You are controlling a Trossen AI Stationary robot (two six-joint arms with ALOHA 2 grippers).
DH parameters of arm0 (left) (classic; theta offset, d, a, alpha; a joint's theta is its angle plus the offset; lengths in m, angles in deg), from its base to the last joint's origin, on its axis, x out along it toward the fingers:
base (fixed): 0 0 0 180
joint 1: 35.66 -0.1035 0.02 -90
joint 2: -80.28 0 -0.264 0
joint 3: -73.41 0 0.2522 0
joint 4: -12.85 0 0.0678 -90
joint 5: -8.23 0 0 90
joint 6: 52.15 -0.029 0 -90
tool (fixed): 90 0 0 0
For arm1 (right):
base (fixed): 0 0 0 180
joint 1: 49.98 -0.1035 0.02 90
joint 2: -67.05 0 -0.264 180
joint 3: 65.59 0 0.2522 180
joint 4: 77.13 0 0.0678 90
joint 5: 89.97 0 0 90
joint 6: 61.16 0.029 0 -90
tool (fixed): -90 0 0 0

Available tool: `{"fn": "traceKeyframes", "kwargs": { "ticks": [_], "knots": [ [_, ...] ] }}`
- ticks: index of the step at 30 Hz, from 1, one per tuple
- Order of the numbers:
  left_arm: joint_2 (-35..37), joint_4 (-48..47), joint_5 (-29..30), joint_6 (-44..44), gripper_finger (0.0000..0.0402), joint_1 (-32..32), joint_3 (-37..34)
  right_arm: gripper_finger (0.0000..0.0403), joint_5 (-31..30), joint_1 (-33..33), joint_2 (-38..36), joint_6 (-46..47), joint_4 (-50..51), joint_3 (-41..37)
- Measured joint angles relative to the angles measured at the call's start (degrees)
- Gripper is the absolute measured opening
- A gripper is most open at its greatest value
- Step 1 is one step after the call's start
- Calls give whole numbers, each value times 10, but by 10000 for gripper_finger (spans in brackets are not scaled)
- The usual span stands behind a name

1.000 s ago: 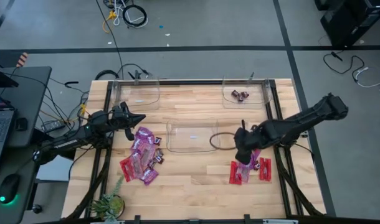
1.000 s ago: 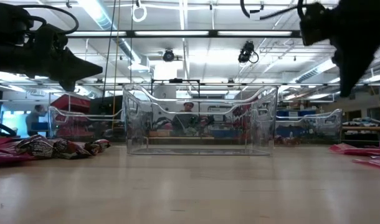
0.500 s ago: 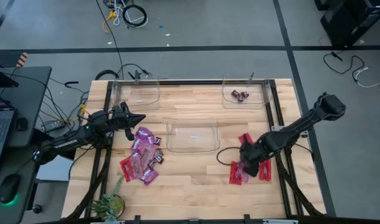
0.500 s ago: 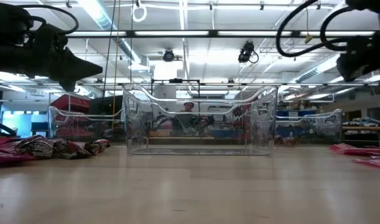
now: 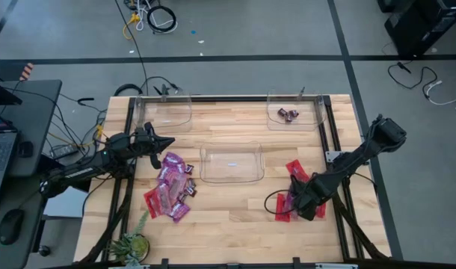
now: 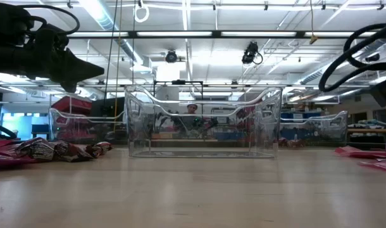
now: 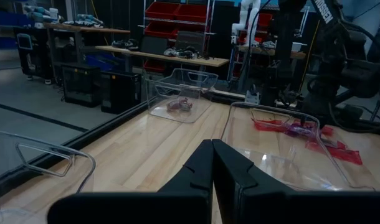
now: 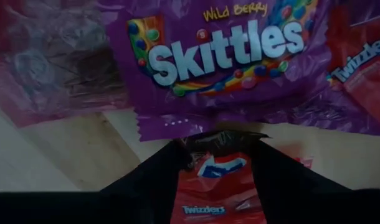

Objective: Sort candy
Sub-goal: Put the brown chocolate bar into the top right transparent bin

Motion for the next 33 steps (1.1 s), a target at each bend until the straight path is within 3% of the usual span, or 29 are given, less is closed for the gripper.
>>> {"fn": "traceKeyframes", "kwargs": {
  "ticks": [9,13,18,22,26,30,33],
  "knots": [
    [0,0,0,-1,10,0,0,69,12,26,-33,-34,11,15],
    [0,0,0,-2,10,0,0,58,6,57,-72,-52,43,53],
    [0,5,0,-3,10,0,0,65,-76,122,-119,-94,114,124],
    [0,4,0,-3,10,0,0,62,-209,215,-135,-142,168,181],
    [0,3,0,-3,10,0,0,62,-313,356,-138,-239,173,215],
    [-3,0,0,-7,10,0,0,63,-325,521,-125,-371,84,217],
    [-11,0,0,-17,10,0,0,63,-279,631,-103,-469,3,217]
  ]
}}
